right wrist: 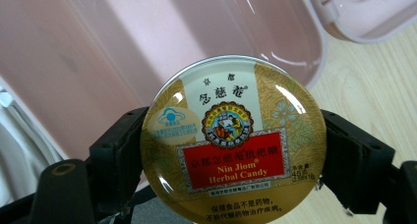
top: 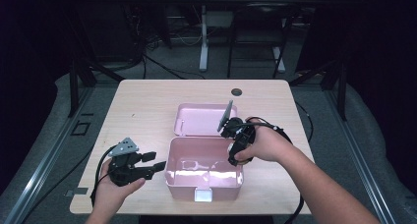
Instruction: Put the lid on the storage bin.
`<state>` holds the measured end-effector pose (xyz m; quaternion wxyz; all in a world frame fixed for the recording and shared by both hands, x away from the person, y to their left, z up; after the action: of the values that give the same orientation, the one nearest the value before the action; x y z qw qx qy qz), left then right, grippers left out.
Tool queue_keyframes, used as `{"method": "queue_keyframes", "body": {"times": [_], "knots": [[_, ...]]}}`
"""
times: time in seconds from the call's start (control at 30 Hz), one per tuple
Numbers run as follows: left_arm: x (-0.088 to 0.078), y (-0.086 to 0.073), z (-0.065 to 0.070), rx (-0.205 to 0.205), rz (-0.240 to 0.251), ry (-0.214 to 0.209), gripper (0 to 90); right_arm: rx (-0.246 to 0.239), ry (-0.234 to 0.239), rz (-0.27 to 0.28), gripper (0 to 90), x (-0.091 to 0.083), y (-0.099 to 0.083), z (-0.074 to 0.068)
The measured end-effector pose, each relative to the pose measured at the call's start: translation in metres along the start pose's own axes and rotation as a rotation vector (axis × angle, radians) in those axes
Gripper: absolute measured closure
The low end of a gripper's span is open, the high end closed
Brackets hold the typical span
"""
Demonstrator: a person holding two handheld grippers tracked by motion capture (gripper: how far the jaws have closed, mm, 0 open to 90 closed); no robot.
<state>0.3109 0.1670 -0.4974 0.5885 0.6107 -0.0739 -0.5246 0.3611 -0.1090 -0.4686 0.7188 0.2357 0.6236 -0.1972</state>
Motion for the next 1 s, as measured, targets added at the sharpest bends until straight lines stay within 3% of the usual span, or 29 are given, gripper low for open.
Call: {"method": "queue_keyframes", "body": {"times": [1.0], "knots": [[0.001,0.0,0.002,0.007,0.001,-0.005,45.6,-0.239,0.017,0.048,19.9,0.005,0.016,-0.027]]}}
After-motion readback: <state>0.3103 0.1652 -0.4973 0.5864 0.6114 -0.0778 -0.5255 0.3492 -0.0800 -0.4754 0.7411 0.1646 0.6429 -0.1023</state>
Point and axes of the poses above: each handheld gripper's, and its own axes: x roughly forward along the jaws, y roughly out of its top, z roughly to its right, the point moved 6 cm from there along x, roughly forward along the jaws, and after that the axes turned 5 degrees about -y, right-handed, at the moved point
